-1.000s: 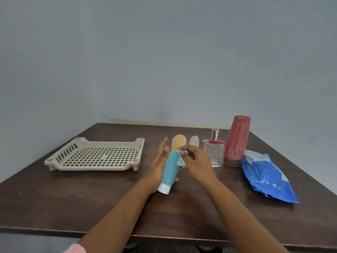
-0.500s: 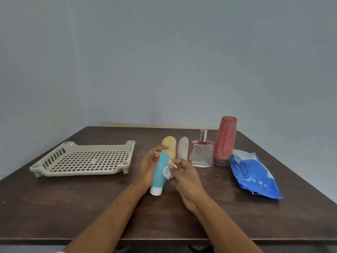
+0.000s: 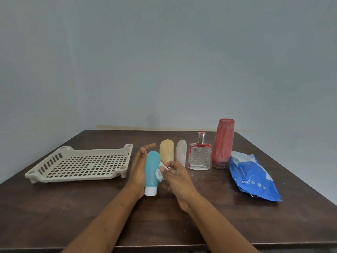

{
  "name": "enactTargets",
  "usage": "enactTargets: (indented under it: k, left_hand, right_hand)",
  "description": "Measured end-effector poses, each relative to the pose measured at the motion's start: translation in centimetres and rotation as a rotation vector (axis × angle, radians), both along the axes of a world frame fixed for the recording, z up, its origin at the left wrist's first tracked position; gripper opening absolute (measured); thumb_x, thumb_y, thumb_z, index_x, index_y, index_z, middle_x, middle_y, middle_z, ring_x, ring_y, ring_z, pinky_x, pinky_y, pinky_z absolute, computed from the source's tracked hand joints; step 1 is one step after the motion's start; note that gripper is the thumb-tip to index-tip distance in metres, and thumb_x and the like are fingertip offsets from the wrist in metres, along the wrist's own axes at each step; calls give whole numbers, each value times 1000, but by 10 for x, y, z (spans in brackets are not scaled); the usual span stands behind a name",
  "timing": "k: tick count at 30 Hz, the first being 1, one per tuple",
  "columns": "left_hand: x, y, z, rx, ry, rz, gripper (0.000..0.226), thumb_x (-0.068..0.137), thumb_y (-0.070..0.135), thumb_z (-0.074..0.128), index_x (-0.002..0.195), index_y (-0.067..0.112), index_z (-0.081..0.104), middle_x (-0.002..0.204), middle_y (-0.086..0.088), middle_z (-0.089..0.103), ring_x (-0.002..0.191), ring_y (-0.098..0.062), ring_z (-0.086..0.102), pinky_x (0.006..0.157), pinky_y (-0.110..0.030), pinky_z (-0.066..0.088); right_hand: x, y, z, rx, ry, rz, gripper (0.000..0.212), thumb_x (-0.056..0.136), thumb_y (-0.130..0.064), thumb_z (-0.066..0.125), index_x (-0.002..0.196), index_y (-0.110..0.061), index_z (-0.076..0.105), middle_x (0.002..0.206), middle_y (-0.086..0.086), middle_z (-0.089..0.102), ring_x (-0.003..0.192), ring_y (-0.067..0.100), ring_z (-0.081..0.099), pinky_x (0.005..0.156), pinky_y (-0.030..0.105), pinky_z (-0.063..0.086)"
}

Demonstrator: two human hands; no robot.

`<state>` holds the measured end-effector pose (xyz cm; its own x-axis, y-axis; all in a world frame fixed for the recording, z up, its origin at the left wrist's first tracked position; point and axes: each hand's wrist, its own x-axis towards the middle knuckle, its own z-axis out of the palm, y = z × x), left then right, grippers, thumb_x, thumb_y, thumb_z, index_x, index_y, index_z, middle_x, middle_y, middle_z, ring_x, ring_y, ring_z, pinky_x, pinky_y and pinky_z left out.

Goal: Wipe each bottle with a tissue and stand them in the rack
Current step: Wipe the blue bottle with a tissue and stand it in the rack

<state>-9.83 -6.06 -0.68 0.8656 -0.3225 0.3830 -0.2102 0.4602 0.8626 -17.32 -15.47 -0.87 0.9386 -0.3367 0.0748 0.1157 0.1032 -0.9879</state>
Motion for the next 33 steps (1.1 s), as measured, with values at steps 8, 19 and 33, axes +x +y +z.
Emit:
enactTargets:
  k: [8,19,33]
  left_hand:
    - [12,7,2,-128,270,13,76,69,71,54,125,19,51,81,-16,64,66,-24,63,64,-34,54]
    - [10,2,1,-30,308,44,69,71,70,42,119,22,58,100,-13,68,84,-24,66,76,-39,54]
    - [15,5,6,-181,493,-31,83,61,78,49,119,18,52,70,-14,63,53,-24,58,52,-31,51]
  right_hand:
    - [-5,24,-8,-298,-246,-180,11,86,-10,65,90,-21,64,91,-6,71,86,3,66,76,19,53]
    - [18,19,22,-689,-379,-398,11,90,-16,61,96,-13,70,97,-7,66,87,1,57,76,11,43]
    - [-15,3,-6,-1047,-503,-64,22,84,-17,54,93,-15,74,93,-3,69,92,5,55,84,7,39]
